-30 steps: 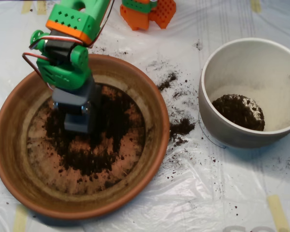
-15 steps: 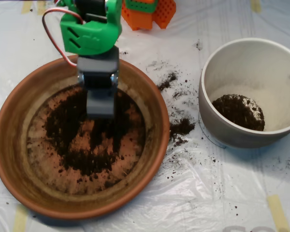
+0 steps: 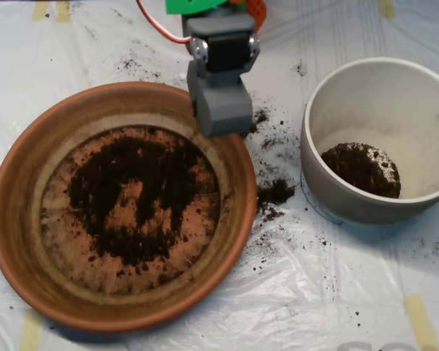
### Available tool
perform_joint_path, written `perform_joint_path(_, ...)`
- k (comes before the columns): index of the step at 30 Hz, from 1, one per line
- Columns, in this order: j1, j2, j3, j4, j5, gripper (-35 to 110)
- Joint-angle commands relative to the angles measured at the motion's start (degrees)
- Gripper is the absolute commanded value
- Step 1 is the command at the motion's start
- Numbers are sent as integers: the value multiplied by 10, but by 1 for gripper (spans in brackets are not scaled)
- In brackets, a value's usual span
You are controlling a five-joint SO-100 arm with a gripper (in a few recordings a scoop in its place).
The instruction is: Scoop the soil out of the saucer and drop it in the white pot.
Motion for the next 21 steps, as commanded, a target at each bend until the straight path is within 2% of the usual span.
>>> perform_joint_path(1, -36, 42, -100, 35, 9, 0)
perform_joint_path(8, -124, -42, -278, 118, 31, 0)
perform_joint_path(21, -272, -209, -497, 190, 34, 0)
